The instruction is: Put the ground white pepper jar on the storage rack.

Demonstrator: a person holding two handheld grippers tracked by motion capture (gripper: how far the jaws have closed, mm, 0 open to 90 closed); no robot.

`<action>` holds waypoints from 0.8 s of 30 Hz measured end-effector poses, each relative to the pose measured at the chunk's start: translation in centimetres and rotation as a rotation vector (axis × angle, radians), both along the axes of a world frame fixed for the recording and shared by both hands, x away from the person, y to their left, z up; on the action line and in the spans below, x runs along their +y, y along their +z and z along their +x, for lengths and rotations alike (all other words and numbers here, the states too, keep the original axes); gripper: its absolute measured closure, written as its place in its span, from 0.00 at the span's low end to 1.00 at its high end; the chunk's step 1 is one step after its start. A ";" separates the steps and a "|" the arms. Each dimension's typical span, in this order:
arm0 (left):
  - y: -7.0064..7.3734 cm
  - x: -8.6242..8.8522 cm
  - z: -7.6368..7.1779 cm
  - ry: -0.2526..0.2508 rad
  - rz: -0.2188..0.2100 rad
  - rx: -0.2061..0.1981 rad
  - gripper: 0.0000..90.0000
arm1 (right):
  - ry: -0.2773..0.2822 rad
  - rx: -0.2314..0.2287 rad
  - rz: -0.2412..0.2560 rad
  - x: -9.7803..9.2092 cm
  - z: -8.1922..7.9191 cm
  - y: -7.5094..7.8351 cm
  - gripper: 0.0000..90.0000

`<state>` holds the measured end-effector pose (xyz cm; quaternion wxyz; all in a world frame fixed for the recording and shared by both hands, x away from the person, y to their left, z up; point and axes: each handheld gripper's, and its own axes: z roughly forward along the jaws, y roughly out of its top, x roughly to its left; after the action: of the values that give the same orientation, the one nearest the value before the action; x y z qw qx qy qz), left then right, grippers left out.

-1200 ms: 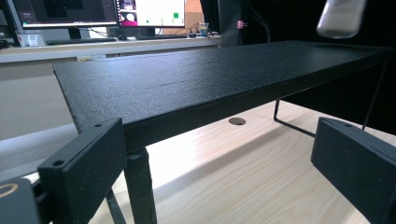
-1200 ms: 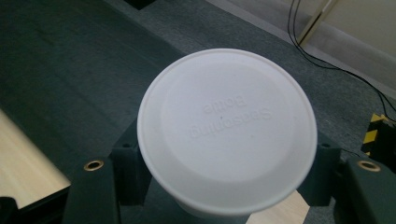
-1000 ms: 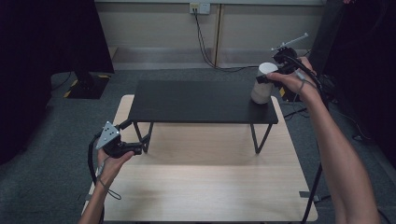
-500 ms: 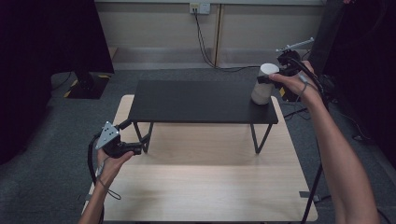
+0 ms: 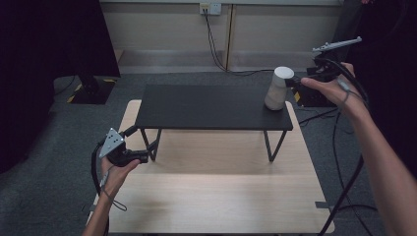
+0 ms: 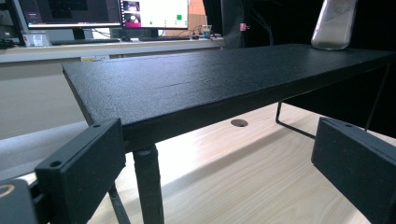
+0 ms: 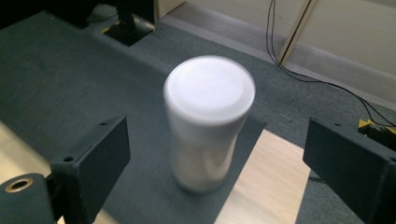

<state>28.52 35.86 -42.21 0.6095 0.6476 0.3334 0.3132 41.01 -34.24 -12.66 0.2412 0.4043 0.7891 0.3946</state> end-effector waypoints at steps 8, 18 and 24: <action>0.2 0.0 -0.5 -0.003 -0.001 -0.006 0.02 | 0.060 -0.023 0.003 -2.1 -5.5 1.1 0.07; 0.5 -0.2 -0.9 -0.013 0.006 -0.011 0.02 | 0.100 -0.050 0.012 -4.5 -12.3 1.6 0.07; 0.6 -0.3 -1.3 -0.013 0.004 -0.012 0.02 | 0.100 -0.070 0.021 -6.0 -15.8 1.4 0.07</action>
<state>27.21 35.60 -41.66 0.6123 0.6490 0.3247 0.3136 25.22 -40.19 -11.31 0.2443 0.3526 0.7952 0.4286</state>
